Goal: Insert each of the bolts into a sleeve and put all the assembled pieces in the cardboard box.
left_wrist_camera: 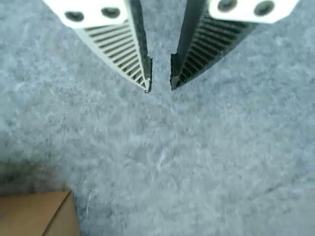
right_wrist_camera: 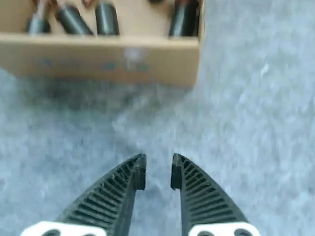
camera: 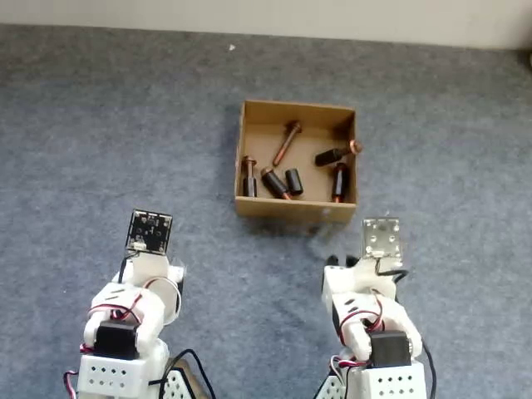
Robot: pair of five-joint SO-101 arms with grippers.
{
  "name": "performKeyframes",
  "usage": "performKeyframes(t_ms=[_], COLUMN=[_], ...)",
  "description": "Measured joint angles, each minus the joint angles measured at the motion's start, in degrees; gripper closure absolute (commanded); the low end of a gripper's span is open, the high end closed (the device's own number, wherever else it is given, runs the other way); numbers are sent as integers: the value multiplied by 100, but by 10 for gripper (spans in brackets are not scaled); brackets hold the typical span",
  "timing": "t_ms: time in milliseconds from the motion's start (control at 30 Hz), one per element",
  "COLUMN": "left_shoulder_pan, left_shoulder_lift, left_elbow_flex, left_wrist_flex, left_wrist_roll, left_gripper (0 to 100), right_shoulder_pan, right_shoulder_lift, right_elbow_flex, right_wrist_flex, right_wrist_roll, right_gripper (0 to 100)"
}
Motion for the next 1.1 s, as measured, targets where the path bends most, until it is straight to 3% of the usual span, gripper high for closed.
performKeyframes(t_ms=[233, 1100], left_shoulder_pan=[0, 0], left_shoulder_lift=[0, 0], left_elbow_flex=[0, 0], left_wrist_flex=[589, 712], left_wrist_roll=[0, 0], left_gripper=[915, 913], right_shoulder_pan=[0, 0], right_shoulder_lift=[0, 0], right_elbow_flex=[0, 0], right_wrist_flex=[949, 967], right_wrist_roll=[0, 0], right_gripper=[925, 925])
